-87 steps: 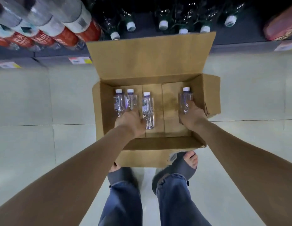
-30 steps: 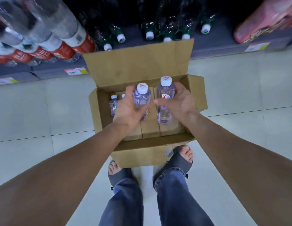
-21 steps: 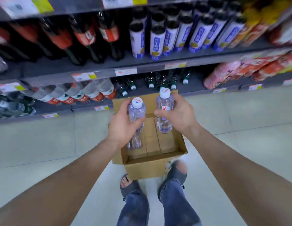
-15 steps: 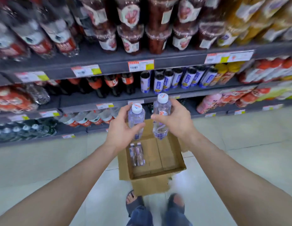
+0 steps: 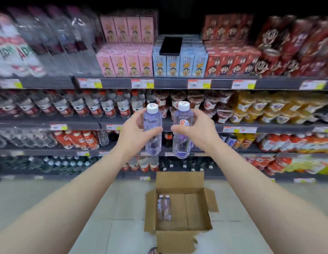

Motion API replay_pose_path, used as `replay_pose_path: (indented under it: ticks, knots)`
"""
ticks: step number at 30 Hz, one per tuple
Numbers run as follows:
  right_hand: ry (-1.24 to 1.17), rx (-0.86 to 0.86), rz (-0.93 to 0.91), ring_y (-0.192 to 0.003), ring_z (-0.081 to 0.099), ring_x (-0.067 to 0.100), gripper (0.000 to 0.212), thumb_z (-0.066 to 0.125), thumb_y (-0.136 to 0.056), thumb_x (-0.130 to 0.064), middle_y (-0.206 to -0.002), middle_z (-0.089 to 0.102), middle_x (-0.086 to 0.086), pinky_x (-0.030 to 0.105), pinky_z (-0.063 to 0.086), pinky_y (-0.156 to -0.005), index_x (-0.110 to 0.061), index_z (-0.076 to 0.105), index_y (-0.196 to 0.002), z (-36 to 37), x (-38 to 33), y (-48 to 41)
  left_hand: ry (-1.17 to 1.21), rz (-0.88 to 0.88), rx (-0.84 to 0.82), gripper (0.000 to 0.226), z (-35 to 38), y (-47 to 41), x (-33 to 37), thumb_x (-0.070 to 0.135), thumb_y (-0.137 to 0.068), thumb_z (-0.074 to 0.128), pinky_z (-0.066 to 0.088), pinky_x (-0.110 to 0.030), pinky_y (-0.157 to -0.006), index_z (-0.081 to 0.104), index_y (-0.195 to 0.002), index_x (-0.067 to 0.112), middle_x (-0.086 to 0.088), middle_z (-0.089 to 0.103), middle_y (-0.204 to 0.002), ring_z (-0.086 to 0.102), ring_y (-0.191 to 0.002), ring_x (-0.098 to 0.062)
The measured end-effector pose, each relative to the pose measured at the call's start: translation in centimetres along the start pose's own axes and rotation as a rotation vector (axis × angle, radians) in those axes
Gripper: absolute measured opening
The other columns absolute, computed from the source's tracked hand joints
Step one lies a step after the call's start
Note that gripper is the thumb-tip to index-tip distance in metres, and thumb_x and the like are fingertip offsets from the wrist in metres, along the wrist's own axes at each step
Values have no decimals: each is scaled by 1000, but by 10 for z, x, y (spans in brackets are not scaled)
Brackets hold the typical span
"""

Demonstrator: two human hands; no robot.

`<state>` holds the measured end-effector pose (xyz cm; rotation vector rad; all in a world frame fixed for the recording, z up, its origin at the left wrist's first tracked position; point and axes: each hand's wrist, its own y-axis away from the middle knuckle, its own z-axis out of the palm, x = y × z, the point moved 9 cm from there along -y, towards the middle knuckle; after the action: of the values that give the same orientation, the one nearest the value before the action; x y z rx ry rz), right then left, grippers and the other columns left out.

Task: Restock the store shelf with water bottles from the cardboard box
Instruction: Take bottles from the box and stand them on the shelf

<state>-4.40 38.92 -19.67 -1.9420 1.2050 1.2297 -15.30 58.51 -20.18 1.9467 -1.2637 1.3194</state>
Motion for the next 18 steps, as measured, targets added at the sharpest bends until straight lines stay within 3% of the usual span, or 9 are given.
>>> replay_pose_path:
  ticks: [2, 5, 8, 13, 15, 18]
  knots:
    - [1, 4, -61, -101, 65, 9, 53, 89, -76, -42, -111, 68, -15, 29, 52, -85, -30, 62, -120, -8, -45, 14, -19, 52, 63, 70, -36, 13, 39, 35, -81, 88, 48, -8, -86, 56, -143, 32, 22, 68, -122, 62, -108, 14]
    - [8, 0, -174, -111, 61, 11, 57, 87, -79, -44, -113, 62, -22, 22, 46, -84, -29, 58, -125, -17, -114, 36, -54, 102, 148, 62, -90, 31, 92, 41, -82, 86, 42, -2, -88, 56, -136, 35, 28, 63, -124, 56, -107, 23]
    - [-21, 12, -259, -126, 55, 16, 83, 86, -77, -51, -138, 58, -9, 29, 45, -97, -19, 51, -145, -25, -180, 54, -76, 163, 227, 80, -143, 52, 148, 49, -79, 86, 47, -26, -103, 51, -149, 35, 18, 61, -137, 57, -122, 0]
    - [-53, 10, -351, -109, 65, 20, 73, 89, -62, -62, -119, 67, -6, 45, 56, -94, -26, 66, -122, -31, -282, 81, -35, 194, 352, 83, -221, 91, 220, 43, -84, 84, 38, -24, -98, 43, -155, 33, 17, 45, -137, 43, -125, -1]
    - [-71, -14, -412, -100, 65, 18, 67, 91, -62, -58, -109, 67, -8, 40, 56, -85, -26, 67, -116, -28, -321, 93, -15, 202, 405, 83, -249, 107, 241, 44, -83, 85, 39, -26, -102, 44, -154, 33, 16, 46, -143, 44, -132, -4]
    - [-70, -64, -482, -95, 61, 14, 68, 91, -69, -51, -109, 64, -8, 28, 46, -77, -20, 64, -124, -19, -375, 115, -9, 201, 482, 83, -289, 131, 269, 46, -80, 86, 43, -34, -109, 46, -152, 33, 6, 48, -155, 47, -140, -15]
